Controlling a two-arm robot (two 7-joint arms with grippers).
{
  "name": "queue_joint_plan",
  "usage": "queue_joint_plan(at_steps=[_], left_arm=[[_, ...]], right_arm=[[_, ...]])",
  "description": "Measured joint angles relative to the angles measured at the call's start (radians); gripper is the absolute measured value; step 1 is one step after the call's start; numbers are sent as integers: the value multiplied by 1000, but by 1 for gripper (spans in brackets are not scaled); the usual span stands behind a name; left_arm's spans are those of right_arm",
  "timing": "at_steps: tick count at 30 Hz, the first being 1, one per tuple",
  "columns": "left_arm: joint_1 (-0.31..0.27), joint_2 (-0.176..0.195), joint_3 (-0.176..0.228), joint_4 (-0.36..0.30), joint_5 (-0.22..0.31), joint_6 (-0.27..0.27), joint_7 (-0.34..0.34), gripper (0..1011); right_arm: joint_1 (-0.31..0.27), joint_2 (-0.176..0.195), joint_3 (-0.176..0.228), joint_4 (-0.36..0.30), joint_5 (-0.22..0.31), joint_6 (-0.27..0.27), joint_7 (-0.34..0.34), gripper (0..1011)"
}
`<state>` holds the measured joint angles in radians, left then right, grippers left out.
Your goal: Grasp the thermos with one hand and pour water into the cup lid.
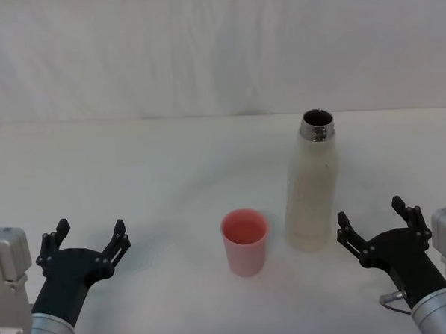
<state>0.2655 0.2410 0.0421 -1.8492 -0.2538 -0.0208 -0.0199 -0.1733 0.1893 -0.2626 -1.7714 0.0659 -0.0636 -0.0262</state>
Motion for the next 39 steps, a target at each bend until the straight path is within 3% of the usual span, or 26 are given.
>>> queue_joint_plan(at_steps=[39], left_arm=[[0,0,0,0,0,0,0,1001]], right_arm=[[0,0,0,0,0,0,0,1003]])
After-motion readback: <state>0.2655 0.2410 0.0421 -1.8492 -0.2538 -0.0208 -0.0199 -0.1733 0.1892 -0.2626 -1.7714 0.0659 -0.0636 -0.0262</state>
